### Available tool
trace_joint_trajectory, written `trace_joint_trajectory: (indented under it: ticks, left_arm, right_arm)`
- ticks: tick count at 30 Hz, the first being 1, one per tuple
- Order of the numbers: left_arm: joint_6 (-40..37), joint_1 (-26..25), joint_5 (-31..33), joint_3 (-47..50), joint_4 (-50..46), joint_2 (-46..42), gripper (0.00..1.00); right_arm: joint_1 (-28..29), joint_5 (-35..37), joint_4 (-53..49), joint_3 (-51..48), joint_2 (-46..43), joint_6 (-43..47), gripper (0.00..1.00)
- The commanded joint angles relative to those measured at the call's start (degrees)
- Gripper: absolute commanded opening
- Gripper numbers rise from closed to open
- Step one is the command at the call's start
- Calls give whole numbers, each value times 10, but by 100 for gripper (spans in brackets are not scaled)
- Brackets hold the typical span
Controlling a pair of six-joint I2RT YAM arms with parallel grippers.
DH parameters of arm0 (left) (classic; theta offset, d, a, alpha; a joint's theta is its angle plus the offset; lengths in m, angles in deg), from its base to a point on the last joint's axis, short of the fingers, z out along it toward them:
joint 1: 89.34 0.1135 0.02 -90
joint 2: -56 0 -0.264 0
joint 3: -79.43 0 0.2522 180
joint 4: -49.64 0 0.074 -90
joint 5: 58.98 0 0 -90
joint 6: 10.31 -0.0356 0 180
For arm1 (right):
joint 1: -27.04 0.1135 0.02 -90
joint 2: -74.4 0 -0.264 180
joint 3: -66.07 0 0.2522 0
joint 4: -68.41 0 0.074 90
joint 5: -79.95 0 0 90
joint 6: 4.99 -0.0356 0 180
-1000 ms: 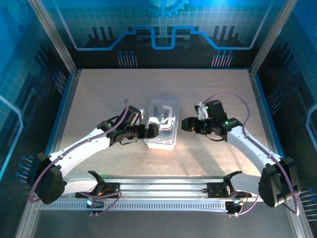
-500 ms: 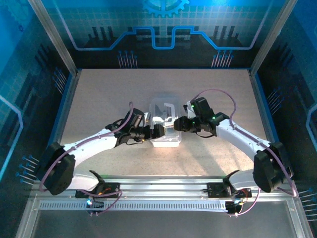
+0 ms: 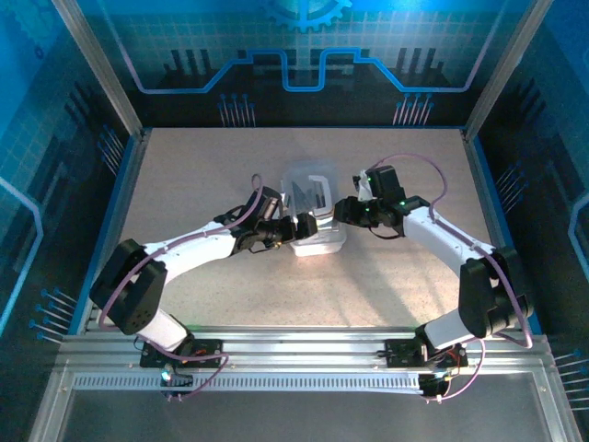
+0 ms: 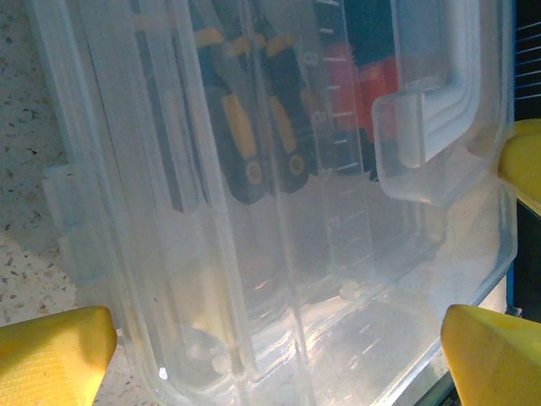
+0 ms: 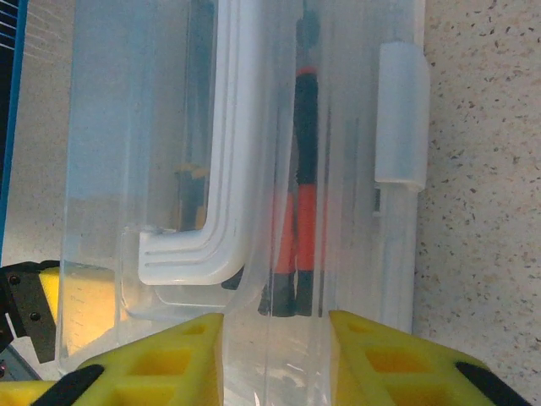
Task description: Pack the tool kit
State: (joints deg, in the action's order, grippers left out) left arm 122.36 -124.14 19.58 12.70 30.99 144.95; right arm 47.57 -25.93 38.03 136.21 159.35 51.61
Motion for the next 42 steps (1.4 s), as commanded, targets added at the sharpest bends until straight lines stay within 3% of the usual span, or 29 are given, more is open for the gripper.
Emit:
trace_joint_trajectory:
  ticks: [1,5,13,20,23,24,25,26,29,32,36,40,42]
  left_arm:
    - [-43,3,10,-5,-29,18,99]
    - [-63,5,32,-1,-60,-33,99]
    - [-172,6,86,-2,-126,-189,99]
    - [-171,6,123,4,-195,-321,99]
    - [-164,6,166,-2,-246,-380,99]
    - [-161,6,191,-3,-261,-398,99]
    - [-164,6,207,-2,-272,-414,99]
    - [-176,5,211,3,-272,-427,99]
    - [-131,6,298,60,-242,-460,99]
    - [-168,5,361,95,-215,-465,99]
    - [-188,6,469,128,-196,-456,99]
    - [-232,7,487,205,-78,-476,99]
    - [-300,9,469,266,29,-495,99]
  right_arm:
    - [5,-6,-11,-13,25,-8,33]
    - [7,-12,-2,-31,3,-24,32]
    - [2,16,-35,-14,-21,-12,38]
    - [-24,9,-77,12,-91,23,44]
    - [-28,6,-90,24,-148,49,59]
    - [-27,5,-89,30,-168,57,70]
    - [-20,27,-90,35,-188,60,98]
    - [-9,58,-93,42,-205,68,100]
    - [31,158,-78,43,-248,71,100]
    - [41,217,-16,-1,-289,53,100]
    - [41,284,126,-122,-347,112,100]
    - [41,308,239,-221,-394,196,100]
    - [40,323,280,-257,-409,233,100]
